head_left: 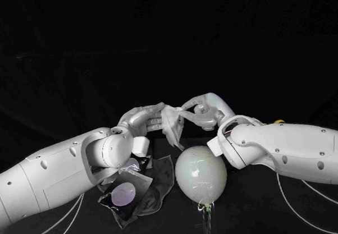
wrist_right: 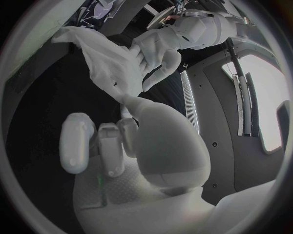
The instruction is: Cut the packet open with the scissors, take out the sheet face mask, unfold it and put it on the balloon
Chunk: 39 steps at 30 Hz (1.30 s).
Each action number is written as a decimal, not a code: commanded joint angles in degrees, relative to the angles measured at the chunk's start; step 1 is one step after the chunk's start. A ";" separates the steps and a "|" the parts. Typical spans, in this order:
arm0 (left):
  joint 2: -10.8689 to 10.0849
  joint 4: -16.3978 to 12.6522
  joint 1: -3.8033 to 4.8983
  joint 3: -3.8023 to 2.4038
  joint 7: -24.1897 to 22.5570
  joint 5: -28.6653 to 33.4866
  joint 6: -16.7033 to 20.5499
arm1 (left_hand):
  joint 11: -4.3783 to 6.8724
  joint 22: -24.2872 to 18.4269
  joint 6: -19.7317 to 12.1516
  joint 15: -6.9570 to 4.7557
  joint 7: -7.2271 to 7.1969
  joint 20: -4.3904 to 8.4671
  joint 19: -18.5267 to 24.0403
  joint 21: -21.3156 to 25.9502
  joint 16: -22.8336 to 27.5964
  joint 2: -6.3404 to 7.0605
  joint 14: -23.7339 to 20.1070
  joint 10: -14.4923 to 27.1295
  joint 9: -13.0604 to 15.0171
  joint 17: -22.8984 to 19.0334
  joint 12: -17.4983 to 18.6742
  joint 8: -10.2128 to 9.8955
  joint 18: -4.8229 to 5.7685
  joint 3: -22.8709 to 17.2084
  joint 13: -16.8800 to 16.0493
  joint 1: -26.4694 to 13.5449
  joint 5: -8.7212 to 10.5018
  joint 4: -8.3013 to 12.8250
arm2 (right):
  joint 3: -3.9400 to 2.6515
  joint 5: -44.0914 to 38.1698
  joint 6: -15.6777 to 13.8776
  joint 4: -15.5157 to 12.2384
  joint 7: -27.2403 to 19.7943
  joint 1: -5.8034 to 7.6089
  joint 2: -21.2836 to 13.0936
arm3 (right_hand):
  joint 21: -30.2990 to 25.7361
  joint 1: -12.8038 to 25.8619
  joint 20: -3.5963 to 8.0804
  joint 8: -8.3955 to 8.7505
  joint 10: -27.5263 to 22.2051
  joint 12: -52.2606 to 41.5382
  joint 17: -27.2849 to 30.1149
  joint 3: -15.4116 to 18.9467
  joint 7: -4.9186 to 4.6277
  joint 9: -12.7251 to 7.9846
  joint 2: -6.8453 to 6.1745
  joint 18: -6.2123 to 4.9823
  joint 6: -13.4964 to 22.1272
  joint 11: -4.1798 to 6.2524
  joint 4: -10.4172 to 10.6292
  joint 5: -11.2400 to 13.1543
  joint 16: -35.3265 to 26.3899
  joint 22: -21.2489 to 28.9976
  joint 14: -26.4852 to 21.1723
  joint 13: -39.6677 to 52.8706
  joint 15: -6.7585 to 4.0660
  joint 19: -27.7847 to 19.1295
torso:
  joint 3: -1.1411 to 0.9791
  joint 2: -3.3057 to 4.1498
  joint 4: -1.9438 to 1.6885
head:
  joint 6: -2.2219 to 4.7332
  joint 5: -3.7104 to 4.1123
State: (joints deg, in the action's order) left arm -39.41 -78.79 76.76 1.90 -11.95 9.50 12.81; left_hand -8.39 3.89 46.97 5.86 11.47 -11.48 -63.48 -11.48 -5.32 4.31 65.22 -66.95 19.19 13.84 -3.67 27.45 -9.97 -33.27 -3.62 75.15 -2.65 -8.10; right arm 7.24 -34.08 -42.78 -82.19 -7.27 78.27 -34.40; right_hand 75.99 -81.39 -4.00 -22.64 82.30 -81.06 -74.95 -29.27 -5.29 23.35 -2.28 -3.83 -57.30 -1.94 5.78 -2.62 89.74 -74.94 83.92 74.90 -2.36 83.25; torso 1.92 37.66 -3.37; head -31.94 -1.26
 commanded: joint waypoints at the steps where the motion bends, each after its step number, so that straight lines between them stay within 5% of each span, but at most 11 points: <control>1: -0.08 0.08 0.10 -0.04 1.43 -0.19 -2.60 | -0.05 -0.10 0.07 0.10 0.32 -0.12 -0.23 0.41 -0.28 0.68 0.30 0.52 -0.14 0.10 0.04 -0.51 -0.61 0.14 -0.05 -0.33 -0.20 -0.53 | -0.06 -1.49 0.52 0.04 0.76 0.07 -0.02 | 0.09 0.59 0.43 -2.26 2.69 -0.33 -15.05 -0.61 0.37 2.98 0.27 0.81 0.08 1.33 0.01 -0.17 0.26 -11.07 6.08 7.90 -0.37 -0.09 | -0.03 0.03 -0.01 | -0.05 -0.07; 17: -0.54 1.10 0.10 0.36 4.74 -1.59 -2.97 | 0.16 -0.18 -0.41 0.26 -0.13 -1.03 1.63 2.44 0.17 6.37 -0.25 0.39 -1.14 0.18 0.05 -3.00 -0.60 3.43 -0.08 0.12 -0.19 -0.66 | -0.17 -0.57 -2.17 -0.49 -0.89 0.08 -0.33 | 0.48 0.97 0.47 -2.65 2.78 -0.40 -15.05 -1.18 0.40 3.19 0.15 0.88 0.20 1.37 -0.28 -0.17 0.26 -11.17 6.08 8.00 -0.41 0.10 | 0.01 0.02 0.00 | -0.22 0.02; 32: 0.06 1.98 0.09 0.73 5.84 -2.08 -3.14 | -0.45 -0.19 -2.40 1.19 -0.27 -1.93 2.86 3.78 1.51 7.47 -3.25 2.82 -2.07 -0.28 0.08 -5.32 -0.58 5.11 0.01 1.47 -0.18 -0.49 | -0.21 -0.06 -1.98 -1.41 -1.09 0.08 -0.33 | 0.55 1.12 0.48 -2.78 2.84 -0.46 -15.05 -1.40 0.41 3.26 0.10 0.90 0.26 1.38 -0.39 -0.17 0.26 -11.19 6.08 8.06 -0.42 0.13 | -0.01 0.00 0.02 | -0.11 -0.05; 39: 0.36 2.77 0.08 0.85 4.90 -2.15 -2.88 | -0.58 -0.26 -1.29 1.68 -0.21 -4.11 7.74 6.68 1.52 7.11 -5.50 3.16 -2.22 -0.64 -0.23 -5.57 -0.17 6.69 -0.09 1.88 -0.17 -1.19 | -0.29 0.06 -2.05 -2.15 -1.20 0.16 -0.51 | 0.69 1.18 0.49 -2.84 2.86 -0.49 -15.05 -1.48 0.42 3.30 0.07 0.93 0.27 1.38 -0.44 -0.17 0.26 -11.23 6.08 8.08 -0.43 0.20 | -0.02 0.00 0.04 | -0.08 -0.01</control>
State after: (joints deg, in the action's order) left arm -39.23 -76.12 76.76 2.79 -6.29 7.72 10.78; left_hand -8.91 3.69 45.39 7.55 11.26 -15.38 -56.16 -5.03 -3.92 11.56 60.06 -63.98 17.02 13.25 -3.67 22.16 -9.80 -26.94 -3.70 76.52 -2.65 -9.25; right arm 7.03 -33.96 -44.75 -84.13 -7.60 78.33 -34.88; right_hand 76.49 -80.14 -3.69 -24.20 83.08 -81.29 -74.95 -30.55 -5.21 23.35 -2.94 -3.82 -56.78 -1.14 5.30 -2.66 89.79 -74.95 83.92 74.90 -2.35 83.38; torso 1.92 37.64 -3.34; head -32.02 -1.31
